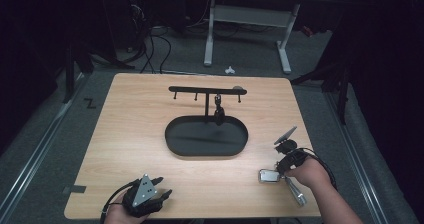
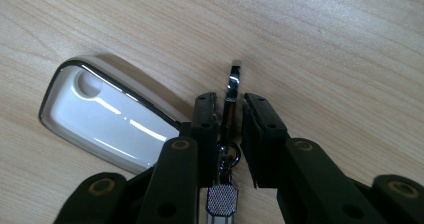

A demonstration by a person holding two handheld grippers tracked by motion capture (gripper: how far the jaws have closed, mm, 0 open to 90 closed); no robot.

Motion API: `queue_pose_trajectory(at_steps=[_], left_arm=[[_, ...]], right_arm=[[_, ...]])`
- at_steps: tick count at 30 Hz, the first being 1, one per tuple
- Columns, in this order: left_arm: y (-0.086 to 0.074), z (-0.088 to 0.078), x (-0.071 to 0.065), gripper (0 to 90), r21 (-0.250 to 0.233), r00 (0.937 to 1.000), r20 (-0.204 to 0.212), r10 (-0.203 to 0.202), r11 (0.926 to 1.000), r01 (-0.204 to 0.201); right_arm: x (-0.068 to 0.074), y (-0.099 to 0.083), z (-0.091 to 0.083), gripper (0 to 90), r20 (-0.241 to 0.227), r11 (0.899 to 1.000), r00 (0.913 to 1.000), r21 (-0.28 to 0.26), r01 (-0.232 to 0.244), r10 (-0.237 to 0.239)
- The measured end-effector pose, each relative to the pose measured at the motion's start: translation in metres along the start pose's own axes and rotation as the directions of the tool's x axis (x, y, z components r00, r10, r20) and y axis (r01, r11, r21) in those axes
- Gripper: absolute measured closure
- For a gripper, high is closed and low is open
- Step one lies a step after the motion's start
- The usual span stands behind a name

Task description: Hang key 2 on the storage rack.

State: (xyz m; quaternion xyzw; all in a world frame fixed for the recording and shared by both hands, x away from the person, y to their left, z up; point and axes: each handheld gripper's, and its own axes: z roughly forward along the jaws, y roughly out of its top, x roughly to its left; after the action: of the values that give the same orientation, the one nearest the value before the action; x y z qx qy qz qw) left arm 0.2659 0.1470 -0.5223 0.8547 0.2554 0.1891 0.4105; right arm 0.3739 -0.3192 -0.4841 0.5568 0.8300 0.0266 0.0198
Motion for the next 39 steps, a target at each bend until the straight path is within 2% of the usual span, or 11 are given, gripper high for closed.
queue_pose_trajectory(at_steps=[7,8,9,11,18,21,22,27,28,30,39], left_arm=[[0.0,0.001,-0.001,48.4,0.002,1.0,0.002,0.0,1.0,0.0],[0.0,0.001,-0.001,48.4,0.003,1.0,0.002,0.0,1.0,0.0],[0.0,0.001,-0.001,48.4,0.001,1.0,0.002,-0.001,1.0,0.001],[0.0,0.0,-0.001,48.4,0.002,1.0,0.002,-0.001,1.0,0.001],[0.0,0.0,-0.001,48.4,0.002,1.0,0.002,-0.001,1.0,0.001],[0.0,0.0,0.0,48.4,0.0,1.0,0.002,-0.006,1.0,0.006],[0.0,0.0,0.0,48.4,0.0,1.0,0.002,-0.006,1.0,0.006],[0.0,0.0,-0.001,48.3,0.0,1.0,0.004,-0.001,1.0,0.001],[0.0,0.0,-0.001,48.3,0.0,1.0,0.004,-0.001,1.0,0.001],[0.0,0.0,0.0,48.3,-0.001,1.0,0.004,0.0,1.0,0.0],[0.0,-0.001,0.0,48.3,-0.002,1.0,0.003,-0.005,1.0,0.005]], right_arm=[[-0.004,-0.006,-0.001,74.1,-0.016,1.0,0.9997,0.0,-0.016,0.016],[-0.004,-0.006,0.0,75.4,-0.021,1.0,0.9997,0.001,-0.014,0.014],[-0.002,-0.007,0.002,83.5,-0.016,1.0,0.9999,0.002,0.0,0.0],[-0.001,-0.008,0.002,85.8,-0.014,1.0,0.9999,0.002,0.005,-0.005],[0.002,-0.007,0.001,86.4,-0.001,1.0,0.9996,-0.003,0.027,-0.027],[0.003,-0.004,-0.014,86.3,-0.016,0.999,0.9993,-0.036,0.033,-0.033],[0.003,-0.004,-0.014,86.3,-0.016,0.999,0.9993,-0.036,0.033,-0.033],[0.01,0.002,-0.045,86.3,-0.028,0.996,0.9982,-0.075,0.05,-0.052],[0.01,0.002,-0.045,86.3,-0.028,0.996,0.9982,-0.075,0.05,-0.052],[0.013,0.004,-0.058,86.3,-0.032,0.993,0.9967,-0.097,0.071,-0.075],[0.022,0.012,-0.088,86.3,-0.026,0.985,0.996,-0.151,0.081,-0.086]])
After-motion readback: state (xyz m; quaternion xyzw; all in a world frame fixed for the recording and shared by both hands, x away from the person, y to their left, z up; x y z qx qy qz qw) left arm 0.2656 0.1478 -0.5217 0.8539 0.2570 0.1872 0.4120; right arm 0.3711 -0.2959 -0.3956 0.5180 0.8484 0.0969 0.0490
